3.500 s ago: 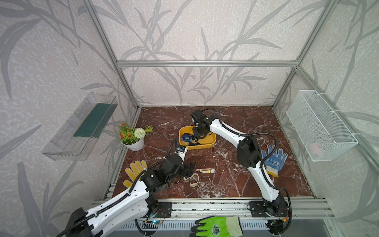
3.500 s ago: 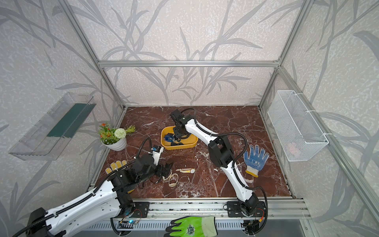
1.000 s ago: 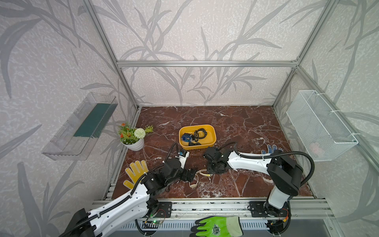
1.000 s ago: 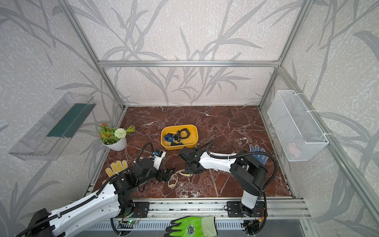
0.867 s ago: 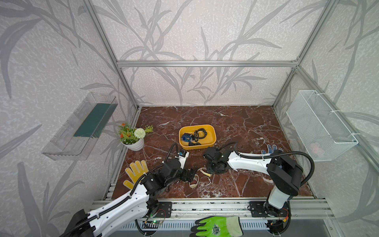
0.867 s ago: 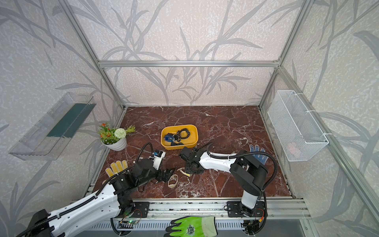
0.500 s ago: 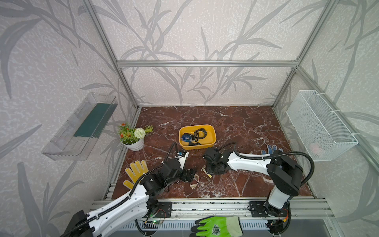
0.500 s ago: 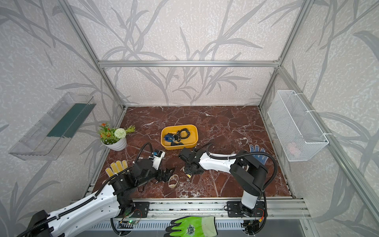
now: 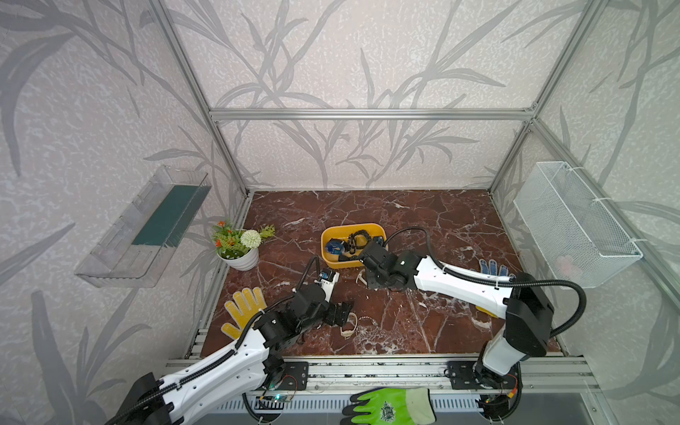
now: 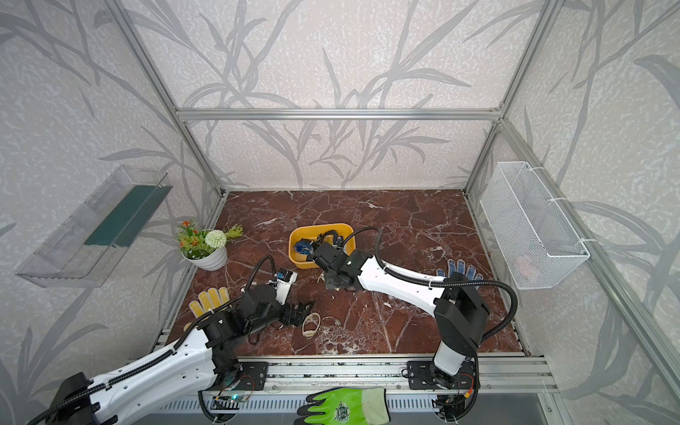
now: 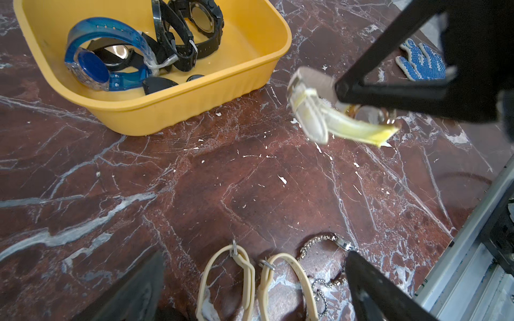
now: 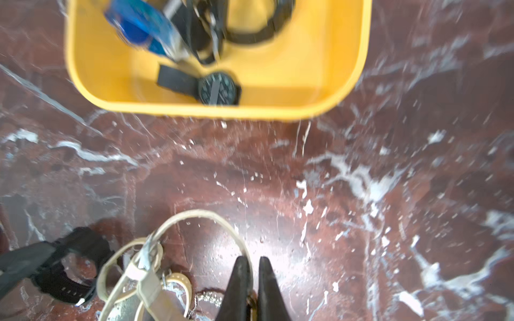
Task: Put the watch into the storage box
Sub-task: Place the watch in the storage box.
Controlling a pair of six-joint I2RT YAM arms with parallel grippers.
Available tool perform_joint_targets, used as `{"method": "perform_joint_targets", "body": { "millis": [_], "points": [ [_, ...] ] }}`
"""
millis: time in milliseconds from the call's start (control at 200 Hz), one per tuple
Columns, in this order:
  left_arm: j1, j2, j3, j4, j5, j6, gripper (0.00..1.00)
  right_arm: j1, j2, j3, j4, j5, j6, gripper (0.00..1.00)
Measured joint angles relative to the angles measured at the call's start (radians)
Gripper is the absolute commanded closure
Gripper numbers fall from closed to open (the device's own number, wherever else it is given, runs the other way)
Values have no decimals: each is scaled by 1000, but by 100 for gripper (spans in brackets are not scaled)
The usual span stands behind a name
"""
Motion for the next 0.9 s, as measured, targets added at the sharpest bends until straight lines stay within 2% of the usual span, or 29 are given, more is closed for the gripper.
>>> {"method": "perform_joint_targets", "body": {
  "millis": [190,460,695,900],
  "points": [
    [0,-12,6,-24,-48,-1,1,-69,86,201,-30,52,-187,100],
    [0,-32,31,-87,-146,-20,1,-142,370,464,-36,93,-391,100],
    [0,-78,57,-136,-217,-47,1,-150,545,600,-44,92,-462,100],
    [0,-135,57,-185,-274,-82,1,-162,589,628,-44,85,-480,100]
  ]
}}
